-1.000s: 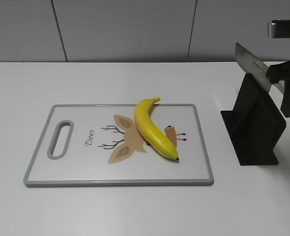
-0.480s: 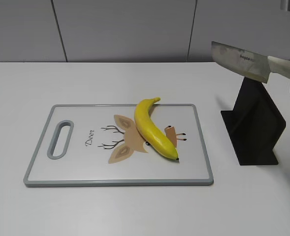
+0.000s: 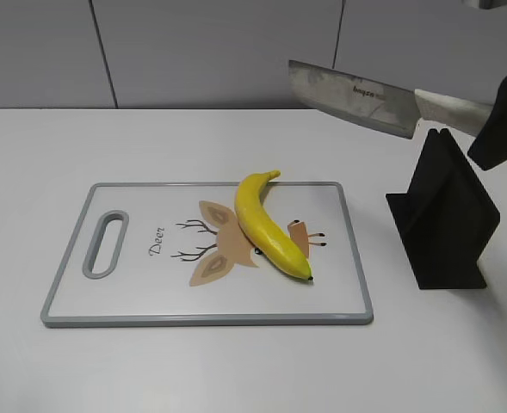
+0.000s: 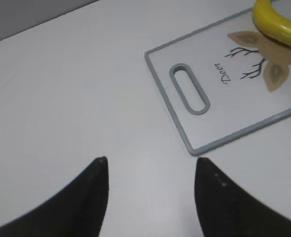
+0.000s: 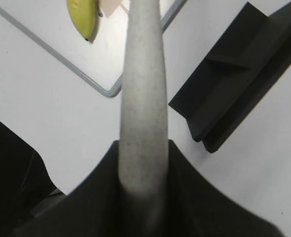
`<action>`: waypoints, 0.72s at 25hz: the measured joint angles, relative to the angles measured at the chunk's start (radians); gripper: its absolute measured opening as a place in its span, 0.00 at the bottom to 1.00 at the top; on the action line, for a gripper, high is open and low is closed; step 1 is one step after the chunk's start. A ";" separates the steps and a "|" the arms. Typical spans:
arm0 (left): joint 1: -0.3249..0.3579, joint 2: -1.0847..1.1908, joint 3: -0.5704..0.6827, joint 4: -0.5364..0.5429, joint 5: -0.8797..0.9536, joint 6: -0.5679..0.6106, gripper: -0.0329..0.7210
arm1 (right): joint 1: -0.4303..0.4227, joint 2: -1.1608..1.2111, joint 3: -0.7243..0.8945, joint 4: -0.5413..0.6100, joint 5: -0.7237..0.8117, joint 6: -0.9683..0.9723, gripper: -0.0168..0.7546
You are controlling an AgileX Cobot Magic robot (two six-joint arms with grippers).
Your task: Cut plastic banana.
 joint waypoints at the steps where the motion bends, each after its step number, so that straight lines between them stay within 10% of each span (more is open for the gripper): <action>1: -0.001 0.053 -0.023 -0.026 -0.013 0.040 0.77 | 0.008 0.000 0.000 0.000 -0.002 -0.019 0.25; 18: -0.237 0.760 -0.493 -0.149 0.002 0.611 0.77 | 0.108 0.008 0.000 0.142 -0.076 -0.717 0.25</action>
